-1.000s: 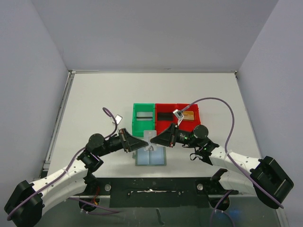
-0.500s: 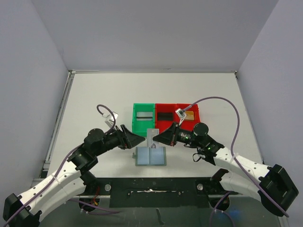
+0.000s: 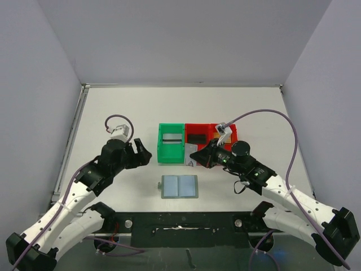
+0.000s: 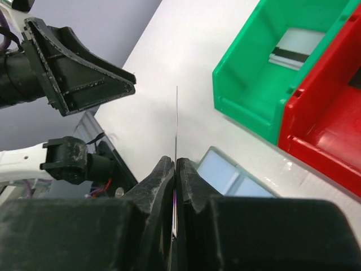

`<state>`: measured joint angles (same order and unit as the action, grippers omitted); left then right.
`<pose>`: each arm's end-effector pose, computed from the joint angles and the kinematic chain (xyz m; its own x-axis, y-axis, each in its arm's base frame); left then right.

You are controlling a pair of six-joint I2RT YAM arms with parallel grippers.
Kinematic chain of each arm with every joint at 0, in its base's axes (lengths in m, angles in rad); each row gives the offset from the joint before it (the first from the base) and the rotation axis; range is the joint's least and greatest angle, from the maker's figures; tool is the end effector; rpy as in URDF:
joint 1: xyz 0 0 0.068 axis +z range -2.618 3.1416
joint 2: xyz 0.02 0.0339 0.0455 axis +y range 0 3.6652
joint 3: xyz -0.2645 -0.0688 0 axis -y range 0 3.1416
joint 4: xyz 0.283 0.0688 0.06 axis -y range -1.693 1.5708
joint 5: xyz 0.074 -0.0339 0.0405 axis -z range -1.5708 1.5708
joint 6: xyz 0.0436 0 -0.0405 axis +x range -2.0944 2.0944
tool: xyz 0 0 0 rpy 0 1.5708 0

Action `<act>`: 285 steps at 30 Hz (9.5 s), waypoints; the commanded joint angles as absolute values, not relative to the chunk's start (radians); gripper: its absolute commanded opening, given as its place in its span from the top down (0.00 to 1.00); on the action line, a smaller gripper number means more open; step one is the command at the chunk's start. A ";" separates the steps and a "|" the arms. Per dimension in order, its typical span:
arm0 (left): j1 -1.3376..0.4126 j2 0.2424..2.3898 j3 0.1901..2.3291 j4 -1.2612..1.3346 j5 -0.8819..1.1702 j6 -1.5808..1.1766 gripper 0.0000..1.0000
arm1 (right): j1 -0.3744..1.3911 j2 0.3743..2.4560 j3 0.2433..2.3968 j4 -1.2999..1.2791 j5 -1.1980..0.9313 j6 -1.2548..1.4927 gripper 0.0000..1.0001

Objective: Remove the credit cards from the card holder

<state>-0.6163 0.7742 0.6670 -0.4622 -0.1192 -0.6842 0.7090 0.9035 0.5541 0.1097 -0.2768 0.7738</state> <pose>0.1805 -0.1215 0.2646 -0.6520 -0.3072 -0.6932 0.1033 0.8697 -0.4826 0.1861 0.1753 0.2532 -0.7074 0.2789 -0.6495 -0.4661 0.5066 0.7253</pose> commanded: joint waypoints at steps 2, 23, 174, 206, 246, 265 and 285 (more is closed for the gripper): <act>-0.398 0.766 0.733 -0.509 -0.093 -0.572 0.26 | 0.737 0.890 0.636 0.083 -0.166 0.624 1.00; -0.265 0.633 0.684 -0.459 -0.183 -0.460 0.25 | 0.879 1.297 1.018 -0.066 0.072 0.137 1.00; -0.263 0.534 0.676 -0.471 -0.237 -0.465 0.24 | 0.813 2.029 1.688 -0.431 0.243 0.391 0.67; -0.264 0.536 0.675 -0.476 -0.244 -0.468 0.24 | 0.840 2.245 1.778 -0.537 0.422 0.674 0.75; -0.344 0.651 0.566 -0.254 0.416 -0.716 0.28 | 0.951 1.337 0.942 -0.320 0.356 0.929 0.45; -0.951 0.986 0.559 -0.209 -0.037 -0.960 0.38 | 0.981 1.235 0.579 -0.110 0.173 1.205 0.63; -0.951 1.120 0.485 -0.245 -0.098 -0.930 0.42 | 0.986 1.334 0.566 -0.163 0.135 1.230 0.65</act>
